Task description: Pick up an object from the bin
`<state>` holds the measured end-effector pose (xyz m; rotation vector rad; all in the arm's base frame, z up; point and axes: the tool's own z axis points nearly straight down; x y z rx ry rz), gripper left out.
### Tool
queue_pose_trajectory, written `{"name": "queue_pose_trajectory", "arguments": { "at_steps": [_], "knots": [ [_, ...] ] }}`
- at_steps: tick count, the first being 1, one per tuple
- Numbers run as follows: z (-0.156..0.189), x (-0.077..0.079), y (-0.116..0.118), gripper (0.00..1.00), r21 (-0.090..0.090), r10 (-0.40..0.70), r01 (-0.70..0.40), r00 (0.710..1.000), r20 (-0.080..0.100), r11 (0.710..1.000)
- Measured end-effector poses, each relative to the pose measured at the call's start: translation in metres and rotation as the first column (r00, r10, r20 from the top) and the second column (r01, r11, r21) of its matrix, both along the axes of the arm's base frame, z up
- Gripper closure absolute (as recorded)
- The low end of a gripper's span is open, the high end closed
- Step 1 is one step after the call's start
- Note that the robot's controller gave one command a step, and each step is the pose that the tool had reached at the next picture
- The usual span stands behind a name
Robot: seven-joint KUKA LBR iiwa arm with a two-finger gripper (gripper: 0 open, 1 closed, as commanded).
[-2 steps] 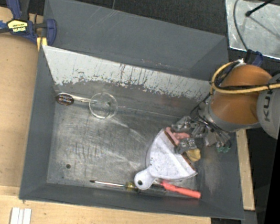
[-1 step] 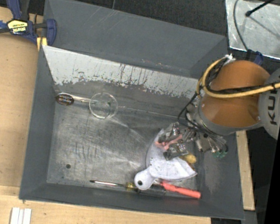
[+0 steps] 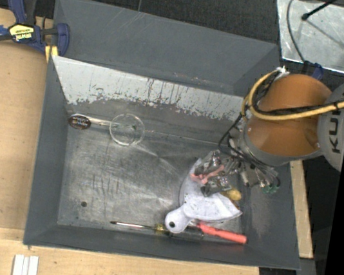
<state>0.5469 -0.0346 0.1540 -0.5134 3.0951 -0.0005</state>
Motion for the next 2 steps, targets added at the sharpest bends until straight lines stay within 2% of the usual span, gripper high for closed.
{"name": "queue_pose_trajectory", "arguments": {
  "at_steps": [1, 2],
  "knots": [
    [0.020, 0.000, -0.004, 1.00, 0.000, 0.003, -0.003, 1.000, -0.002, 1.000],
    [0.052, 0.008, 0.000, 1.00, 0.000, 0.005, -0.005, 1.000, -0.002, 1.000]
  ]
}}
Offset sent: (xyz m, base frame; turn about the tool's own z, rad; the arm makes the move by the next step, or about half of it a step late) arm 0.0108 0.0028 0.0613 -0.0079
